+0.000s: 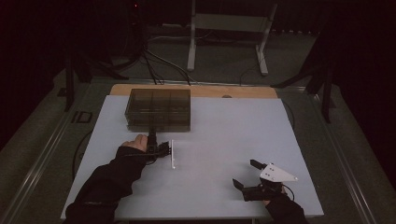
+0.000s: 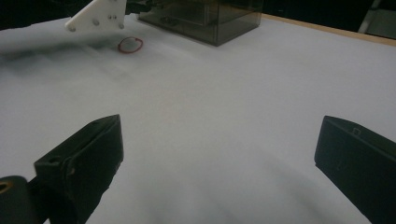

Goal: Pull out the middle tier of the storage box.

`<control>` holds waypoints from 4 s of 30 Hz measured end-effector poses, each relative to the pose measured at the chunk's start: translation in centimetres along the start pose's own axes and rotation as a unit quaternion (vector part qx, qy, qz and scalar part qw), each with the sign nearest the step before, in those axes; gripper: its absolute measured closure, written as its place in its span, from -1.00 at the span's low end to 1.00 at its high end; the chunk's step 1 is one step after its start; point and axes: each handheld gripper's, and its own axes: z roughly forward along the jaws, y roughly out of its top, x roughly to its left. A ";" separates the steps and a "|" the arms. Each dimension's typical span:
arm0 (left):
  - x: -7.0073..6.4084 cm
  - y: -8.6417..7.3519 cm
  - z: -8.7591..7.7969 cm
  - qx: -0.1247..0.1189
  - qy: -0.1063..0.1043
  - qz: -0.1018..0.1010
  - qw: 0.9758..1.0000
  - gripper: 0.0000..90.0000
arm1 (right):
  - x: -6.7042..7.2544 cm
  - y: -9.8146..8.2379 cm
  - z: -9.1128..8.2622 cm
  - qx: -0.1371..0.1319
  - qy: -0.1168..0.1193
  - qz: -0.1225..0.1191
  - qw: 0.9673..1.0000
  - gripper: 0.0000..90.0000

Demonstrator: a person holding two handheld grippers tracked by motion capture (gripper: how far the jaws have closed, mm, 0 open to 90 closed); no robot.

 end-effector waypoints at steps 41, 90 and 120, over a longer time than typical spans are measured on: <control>4.0 -4.4 -1.5 -0.089 -0.163 -0.161 0.969 -0.44 | 0.1 -0.1 0.2 0.003 0.001 0.003 1.000 -0.97; 8.5 -12.7 2.3 -0.269 -0.356 -0.356 0.821 -0.92 | -0.1 -0.3 0.4 0.010 0.001 0.004 1.000 -0.97; 8.1 -12.3 4.5 -0.227 -0.360 -0.330 0.843 -0.01 | -0.2 -0.3 0.3 0.007 0.004 0.012 1.000 -0.97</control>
